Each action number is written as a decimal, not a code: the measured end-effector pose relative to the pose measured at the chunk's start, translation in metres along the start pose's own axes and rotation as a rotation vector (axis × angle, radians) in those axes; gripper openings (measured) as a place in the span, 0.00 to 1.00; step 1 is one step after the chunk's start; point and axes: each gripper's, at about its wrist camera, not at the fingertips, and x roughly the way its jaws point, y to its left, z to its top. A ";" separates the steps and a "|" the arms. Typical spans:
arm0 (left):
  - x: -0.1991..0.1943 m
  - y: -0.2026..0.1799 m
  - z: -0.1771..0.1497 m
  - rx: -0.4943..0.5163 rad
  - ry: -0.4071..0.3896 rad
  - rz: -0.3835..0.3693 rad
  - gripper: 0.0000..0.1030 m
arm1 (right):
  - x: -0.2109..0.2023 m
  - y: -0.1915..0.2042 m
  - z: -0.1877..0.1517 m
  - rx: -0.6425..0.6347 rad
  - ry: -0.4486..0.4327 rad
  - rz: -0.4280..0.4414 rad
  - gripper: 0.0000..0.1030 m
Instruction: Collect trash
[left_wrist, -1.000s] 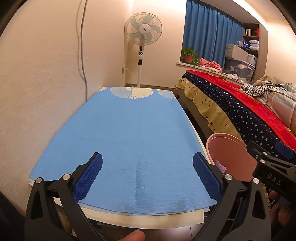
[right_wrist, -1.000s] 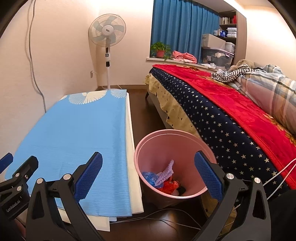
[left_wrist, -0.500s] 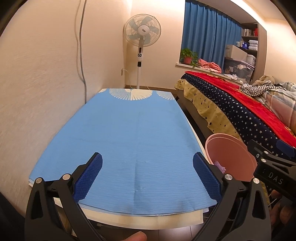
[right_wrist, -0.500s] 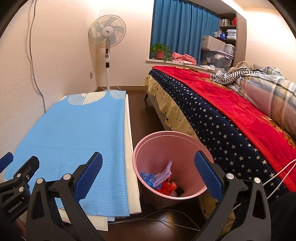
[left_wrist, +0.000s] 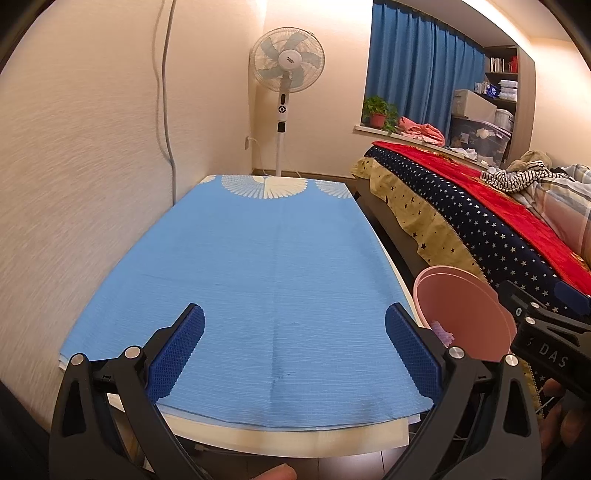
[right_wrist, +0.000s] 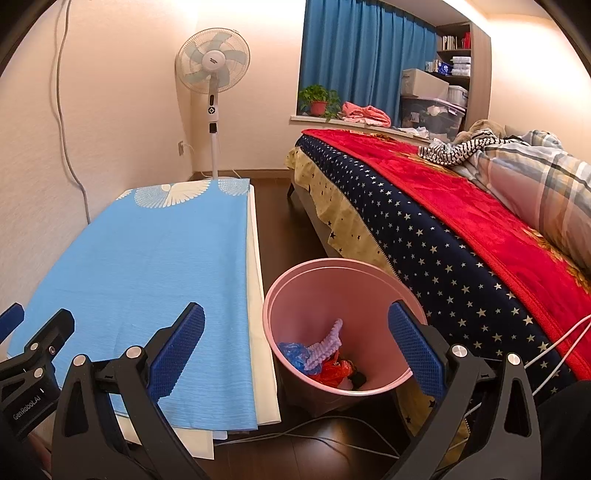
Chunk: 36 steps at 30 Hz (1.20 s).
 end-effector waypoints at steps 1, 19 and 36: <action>0.001 0.000 0.001 0.001 0.001 0.001 0.92 | 0.000 0.000 0.000 -0.001 0.000 0.000 0.95; 0.008 0.001 -0.001 -0.012 0.020 0.014 0.92 | 0.001 0.000 0.000 0.000 0.002 0.001 0.95; 0.005 0.000 -0.004 -0.001 0.016 0.006 0.92 | 0.001 0.000 0.000 0.000 0.002 0.001 0.95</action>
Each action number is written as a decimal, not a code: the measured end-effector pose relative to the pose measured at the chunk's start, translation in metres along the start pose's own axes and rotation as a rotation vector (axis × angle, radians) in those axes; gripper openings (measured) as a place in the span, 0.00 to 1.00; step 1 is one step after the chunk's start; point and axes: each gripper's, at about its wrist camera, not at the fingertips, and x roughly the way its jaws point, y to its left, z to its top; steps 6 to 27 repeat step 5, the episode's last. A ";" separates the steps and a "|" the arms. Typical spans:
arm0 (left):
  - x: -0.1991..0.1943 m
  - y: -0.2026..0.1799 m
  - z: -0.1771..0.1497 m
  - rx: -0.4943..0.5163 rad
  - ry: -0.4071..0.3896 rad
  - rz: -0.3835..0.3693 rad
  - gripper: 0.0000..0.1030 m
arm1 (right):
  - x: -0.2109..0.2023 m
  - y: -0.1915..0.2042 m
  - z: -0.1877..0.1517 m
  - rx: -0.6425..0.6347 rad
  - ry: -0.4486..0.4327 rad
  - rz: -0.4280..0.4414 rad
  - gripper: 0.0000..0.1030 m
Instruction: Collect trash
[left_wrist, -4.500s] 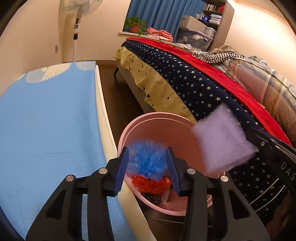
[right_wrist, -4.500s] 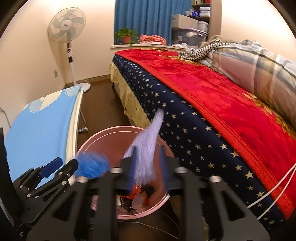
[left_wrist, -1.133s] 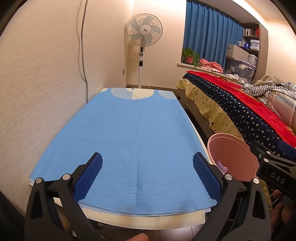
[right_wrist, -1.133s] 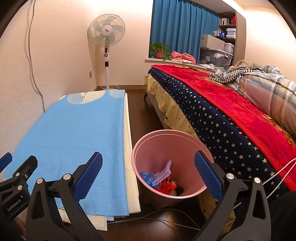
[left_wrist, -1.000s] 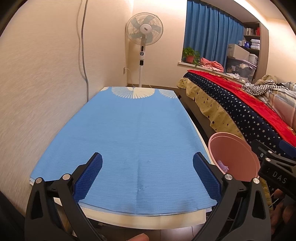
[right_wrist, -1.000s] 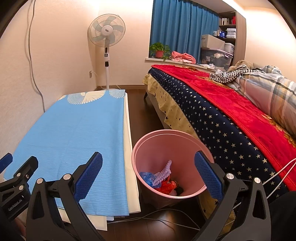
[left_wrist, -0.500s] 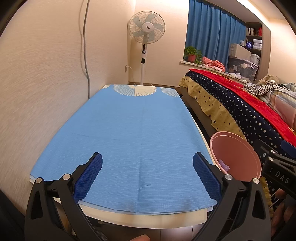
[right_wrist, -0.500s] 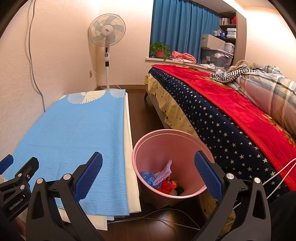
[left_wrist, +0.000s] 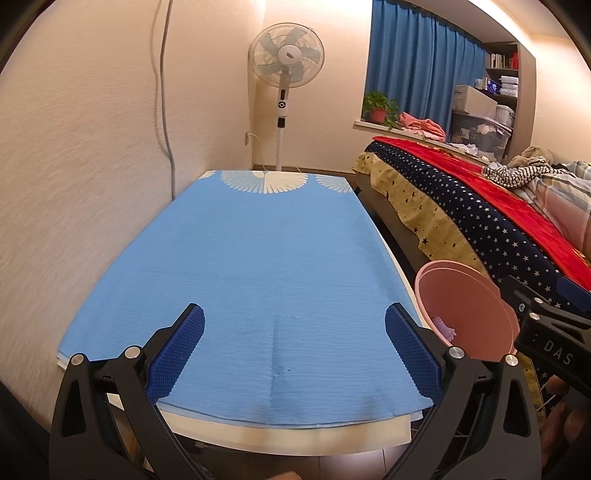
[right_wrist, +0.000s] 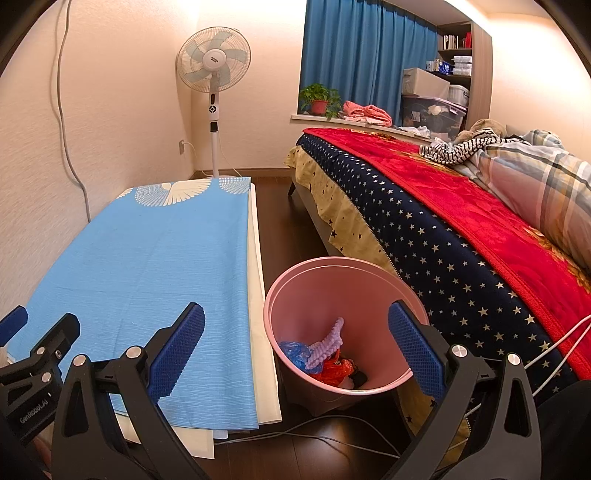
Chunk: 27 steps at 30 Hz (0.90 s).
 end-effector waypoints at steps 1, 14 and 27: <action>0.000 0.001 0.000 -0.003 0.002 0.003 0.92 | 0.000 0.000 0.000 0.001 0.001 0.000 0.95; 0.002 0.002 0.000 -0.002 0.008 0.006 0.92 | 0.002 -0.001 -0.001 0.000 0.003 0.003 0.95; 0.002 0.002 0.000 -0.002 0.008 0.006 0.92 | 0.002 -0.001 -0.001 0.000 0.003 0.003 0.95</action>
